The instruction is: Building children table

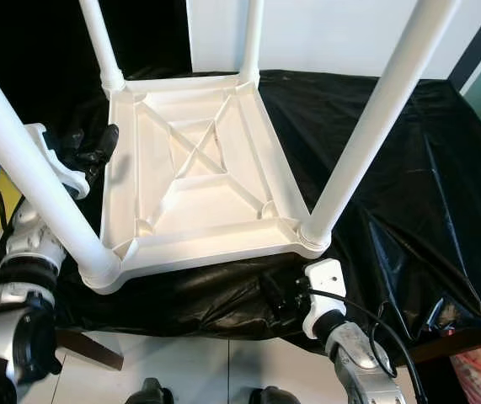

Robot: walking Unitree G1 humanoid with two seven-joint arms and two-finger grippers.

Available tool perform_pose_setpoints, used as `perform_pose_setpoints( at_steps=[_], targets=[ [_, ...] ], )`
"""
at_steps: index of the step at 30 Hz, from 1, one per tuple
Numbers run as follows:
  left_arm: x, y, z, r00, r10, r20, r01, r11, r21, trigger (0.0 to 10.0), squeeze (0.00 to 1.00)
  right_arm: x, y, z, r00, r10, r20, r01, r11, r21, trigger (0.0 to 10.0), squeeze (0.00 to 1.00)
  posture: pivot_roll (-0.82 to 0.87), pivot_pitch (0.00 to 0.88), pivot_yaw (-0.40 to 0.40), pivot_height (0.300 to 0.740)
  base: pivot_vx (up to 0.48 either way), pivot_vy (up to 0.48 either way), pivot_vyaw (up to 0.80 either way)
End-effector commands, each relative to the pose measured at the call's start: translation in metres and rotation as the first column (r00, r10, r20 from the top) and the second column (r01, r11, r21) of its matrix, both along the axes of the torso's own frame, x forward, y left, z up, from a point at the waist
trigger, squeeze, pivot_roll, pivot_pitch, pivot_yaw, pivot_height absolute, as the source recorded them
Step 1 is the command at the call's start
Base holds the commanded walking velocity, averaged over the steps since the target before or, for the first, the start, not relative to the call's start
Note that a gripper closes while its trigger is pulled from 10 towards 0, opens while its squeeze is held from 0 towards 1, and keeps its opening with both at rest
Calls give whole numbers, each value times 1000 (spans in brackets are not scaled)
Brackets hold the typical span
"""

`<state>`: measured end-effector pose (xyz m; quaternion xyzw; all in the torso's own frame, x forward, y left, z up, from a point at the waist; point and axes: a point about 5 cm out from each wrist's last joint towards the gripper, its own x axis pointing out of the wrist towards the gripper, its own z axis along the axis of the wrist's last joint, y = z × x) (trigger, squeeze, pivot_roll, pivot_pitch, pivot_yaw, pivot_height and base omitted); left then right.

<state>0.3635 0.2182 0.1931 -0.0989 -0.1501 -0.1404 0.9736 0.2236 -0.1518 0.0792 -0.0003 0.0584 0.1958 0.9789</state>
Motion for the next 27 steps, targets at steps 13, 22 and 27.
perform_pose_setpoints(
  at_steps=[13, 22, 27],
  targets=[
    [-34, -43, -6, 988, -149, 48, 151, 988, -38, 10000, 0, 17, 4, -8, 999, -49, 4, 49, 999, -7, 10000, 0, -8, 105, -50, 740, 0, 0, 0],
    [-46, -53, -2, 988, -147, 39, 149, 986, -73, 10000, 0, 26, -2, -11, 994, -109, 18, 109, 994, -26, 10000, 0, 11, 98, -43, 740, 0, 0, 0],
    [-52, -64, 0, 987, -159, 34, 162, 983, -86, 10000, 0, 31, -6, -12, 987, -156, 25, 156, 987, -26, 10000, 0, 16, 105, -37, 740, 0, 0, 0]
  ],
)
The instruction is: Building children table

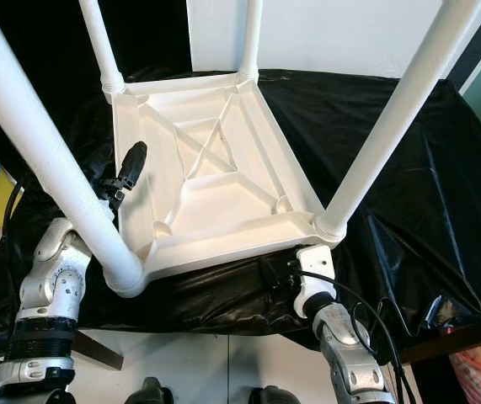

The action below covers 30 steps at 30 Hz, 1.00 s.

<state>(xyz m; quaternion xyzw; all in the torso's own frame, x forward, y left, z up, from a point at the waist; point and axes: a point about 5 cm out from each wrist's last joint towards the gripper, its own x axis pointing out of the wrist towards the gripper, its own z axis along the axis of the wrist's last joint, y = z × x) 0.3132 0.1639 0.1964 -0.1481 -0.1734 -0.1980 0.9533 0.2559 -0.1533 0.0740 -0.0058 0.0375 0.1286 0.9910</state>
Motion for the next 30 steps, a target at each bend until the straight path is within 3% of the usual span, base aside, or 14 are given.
perform_pose_setpoints(
  at_steps=[1, 6, 11, 14, 16, 17, 22, 30],
  targets=[
    [-5, -15, -3, 999, -50, -22, 49, 999, -8, 10000, 0, 0, -7, -6, 999, -43, -18, 43, 999, -15, 10000, 0, 17, 110, -33, 740, 0, 0, 0],
    [-16, -39, 1, 990, -141, -22, 141, 990, -32, 10000, 0, 3, -11, -6, 996, -93, -8, 92, 995, -25, 10000, 0, 19, 124, -33, 740, 0, 0, 0],
    [-21, -50, 1, 982, -188, -33, 186, 982, -36, 10000, 0, 3, -11, -7, 995, -100, -8, 100, 995, -27, 10000, 0, 18, 132, -36, 740, 0, 0, 0],
    [-28, -70, 2, 964, -263, -39, 262, 964, -37, 10000, 0, 3, -12, -9, 993, -117, -9, 117, 993, -33, 10000, 0, 15, 137, -33, 740, 0, 0, 0],
    [-28, -70, 2, 964, -263, -39, 262, 964, -37, 10000, 0, 3, -12, -9, 993, -117, -9, 117, 993, -33, 10000, 0, 15, 137, -33, 740, 0, 0, 0],
    [-30, -79, 3, 956, -292, -36, 290, 956, -41, 10000, 0, 4, -12, -9, 992, -125, -11, 124, 992, -32, 10000, 0, 15, 143, -32, 740, 0, 0, 0],
    [-35, -90, 7, 946, -323, -37, 321, 945, -55, 10000, 0, 7, -11, -9, 991, -135, -6, 135, 990, -31, 10000, 0, 19, 145, -32, 740, 0, 0, 0],
    [-40, -100, 7, 940, -338, -44, 334, 939, -76, 10000, 0, 10, -11, -9, 989, -146, -2, 146, 989, -29, 10000, 0, 23, 146, -30, 740, 0, 0, 0]
  ],
)
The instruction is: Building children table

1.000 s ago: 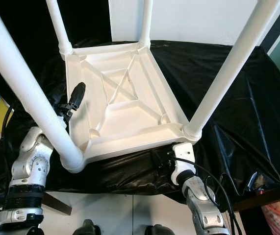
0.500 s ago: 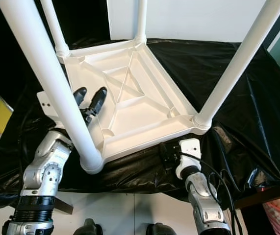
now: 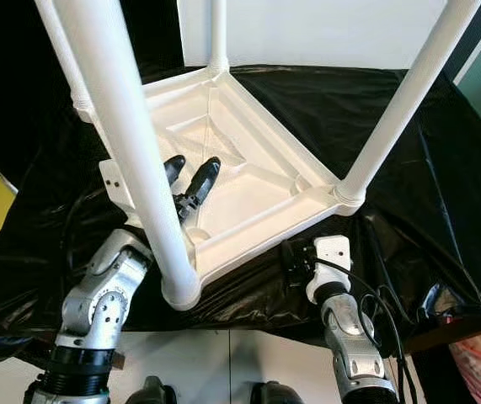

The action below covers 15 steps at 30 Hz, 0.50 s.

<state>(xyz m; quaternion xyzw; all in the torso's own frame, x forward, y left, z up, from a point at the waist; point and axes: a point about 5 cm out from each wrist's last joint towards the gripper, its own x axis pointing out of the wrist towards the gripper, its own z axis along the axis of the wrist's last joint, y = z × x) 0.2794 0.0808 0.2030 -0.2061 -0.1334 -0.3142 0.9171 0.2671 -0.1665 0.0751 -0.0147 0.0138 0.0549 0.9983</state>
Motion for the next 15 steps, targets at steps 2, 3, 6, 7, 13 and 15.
perform_pose_setpoints(
  at_steps=[2, 3, 6, 7, 13, 15],
  targets=[
    [-9, -20, 0, 997, -80, -9, 80, 997, -14, 10000, 0, 1, 1, -9, 999, -10, -53, 9, 1000, -12, 10000, 0, 26, 145, -33, 740, 0, 0, 0],
    [-11, -25, 0, 996, -93, -10, 93, 996, -6, 10000, 0, 4, 0, -9, 998, -22, -50, 21, 1000, -12, 10000, 0, 32, 144, -39, 740, 0, 0, 0],
    [-13, -29, -2, 995, -104, -11, 104, 994, 17, 10000, 0, 8, -2, -8, 998, -40, -47, 39, 999, -12, 10000, 0, 35, 142, -41, 740, 0, 0, 0],
    [-14, -33, -3, 993, -117, -7, 117, 992, 45, 10000, 0, 15, -1, -6, 998, -52, -34, 52, 999, 9, 10000, 0, 45, 141, -51, 740, 0, 0, 0],
    [-16, -37, -3, 992, -128, 2, 128, 988, 87, 10000, 0, 26, 5, -1, 999, -49, -12, 50, 998, 35, 10000, 0, 52, 139, -55, 740, 0, 0, 0],
    [-17, -43, -2, 991, -137, 6, 135, 986, 100, 10000, 0, 38, 20, 4, 1000, -24, 1, 24, 998, 56, 10000, 0, 62, 142, -54, 740, 0, 0, 0]
  ],
)
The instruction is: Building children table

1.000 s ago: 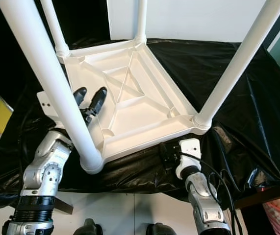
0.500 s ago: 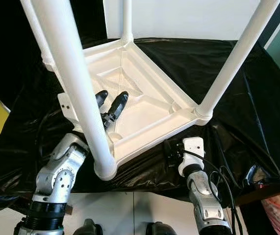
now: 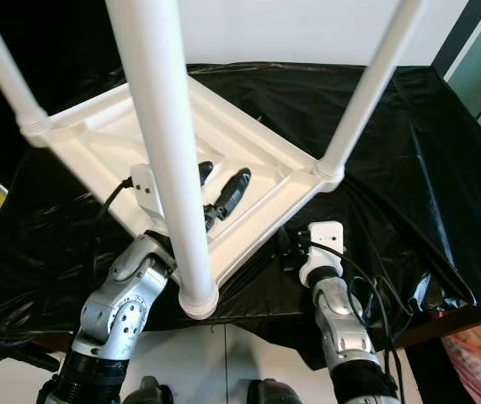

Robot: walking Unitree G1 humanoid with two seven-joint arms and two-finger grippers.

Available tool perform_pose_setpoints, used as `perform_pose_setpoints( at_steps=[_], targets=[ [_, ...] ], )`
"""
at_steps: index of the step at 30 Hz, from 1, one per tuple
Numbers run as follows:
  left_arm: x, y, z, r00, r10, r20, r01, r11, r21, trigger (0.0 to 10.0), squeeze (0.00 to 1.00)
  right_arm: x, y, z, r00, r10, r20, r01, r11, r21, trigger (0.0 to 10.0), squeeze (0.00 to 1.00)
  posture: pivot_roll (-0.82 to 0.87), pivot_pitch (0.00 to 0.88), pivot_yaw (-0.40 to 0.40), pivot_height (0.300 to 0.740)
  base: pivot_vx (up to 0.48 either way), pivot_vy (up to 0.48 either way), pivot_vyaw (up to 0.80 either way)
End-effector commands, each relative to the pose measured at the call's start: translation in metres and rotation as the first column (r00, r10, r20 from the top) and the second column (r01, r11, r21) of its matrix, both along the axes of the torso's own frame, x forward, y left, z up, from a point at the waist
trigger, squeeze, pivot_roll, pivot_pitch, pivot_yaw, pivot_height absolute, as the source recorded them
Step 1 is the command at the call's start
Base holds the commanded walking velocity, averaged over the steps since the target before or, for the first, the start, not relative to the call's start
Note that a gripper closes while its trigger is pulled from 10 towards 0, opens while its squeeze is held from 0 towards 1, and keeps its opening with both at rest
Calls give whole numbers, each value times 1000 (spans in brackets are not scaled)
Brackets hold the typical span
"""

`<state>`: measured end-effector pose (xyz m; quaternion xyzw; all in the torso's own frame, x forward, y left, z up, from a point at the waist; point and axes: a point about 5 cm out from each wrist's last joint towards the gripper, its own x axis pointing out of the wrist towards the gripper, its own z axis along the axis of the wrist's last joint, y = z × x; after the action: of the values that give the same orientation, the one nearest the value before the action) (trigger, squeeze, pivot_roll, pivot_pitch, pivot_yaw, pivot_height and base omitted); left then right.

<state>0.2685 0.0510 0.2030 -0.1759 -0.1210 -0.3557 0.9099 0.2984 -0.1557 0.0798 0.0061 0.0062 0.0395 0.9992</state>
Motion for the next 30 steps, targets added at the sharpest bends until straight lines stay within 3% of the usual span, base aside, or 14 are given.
perform_pose_setpoints(
  at_steps=[1, 12, 14, 15, 20, 21, 22, 25, 27, 30],
  targets=[
    [-6, -15, -2, 998, -61, -4, 61, 998, 31, 10000, 0, 11, 14, 1, 1000, 16, -8, -16, 1000, 19, 10000, 0, 62, 142, -53, 740, 0, 0, 0],
    [-5, -21, -1, 998, -62, 2, 62, 997, 44, 10000, 0, 21, 18, 7, 1000, -21, 11, 21, 1000, 20, 10000, 0, 63, 143, -48, 740, 0, 0, 0],
    [-4, -18, -2, 999, -42, 5, 42, 998, 51, 10000, 0, 21, 12, 7, 998, -58, 15, 58, 998, 13, 10000, 0, 60, 142, -46, 740, 0, 0, 0],
    [0, -8, -3, 1000, -2, 9, 2, 998, 65, 10000, 0, 17, 0, 8, 992, -121, 32, 121, 993, 16, 10000, 0, 50, 139, -40, 740, 0, 0, 0],
    [4, 3, -5, 999, 35, 16, -36, 996, 87, 10000, 0, 11, -10, 9, 986, -160, 56, 159, 987, 17, 10000, 0, 47, 136, -41, 740, 0, 0, 0],
    [6, 14, -7, 998, 56, 30, -59, 991, 121, 10000, 0, 5, -17, 12, 981, -174, 82, 173, 985, 16, 10000, 0, 44, 136, -39, 740, 0, 0, 0],
    [6, 14, -7, 998, 56, 30, -59, 991, 121, 10000, 0, 5, -17, 12, 981, -174, 82, 173, 985, 16, 10000, 0, 44, 136, -39, 740, 0, 0, 0],
    [8, 47, -19, 998, 7, 59, -25, 955, 297, 10000, 0, -19, -26, 21, 986, -93, 141, 98, 995, -35, 10000, 0, 19, 128, -28, 740, 0, 0, 0],
    [8, 47, -19, 998, 7, 59, -25, 955, 297, 10000, 0, -19, -26, 21, 986, -93, 141, 98, 995, -35, 10000, 0, 19, 128, -28, 740, 0, 0, 0],
    [8, 60, -28, 996, -62, 65, 29, 904, 426, 10000, 0, -30, -25, 29, 985, -5, 170, 16, 998, -65, 10000, 0, 5, 126, -21, 740, 0, 0, 0]
  ],
)
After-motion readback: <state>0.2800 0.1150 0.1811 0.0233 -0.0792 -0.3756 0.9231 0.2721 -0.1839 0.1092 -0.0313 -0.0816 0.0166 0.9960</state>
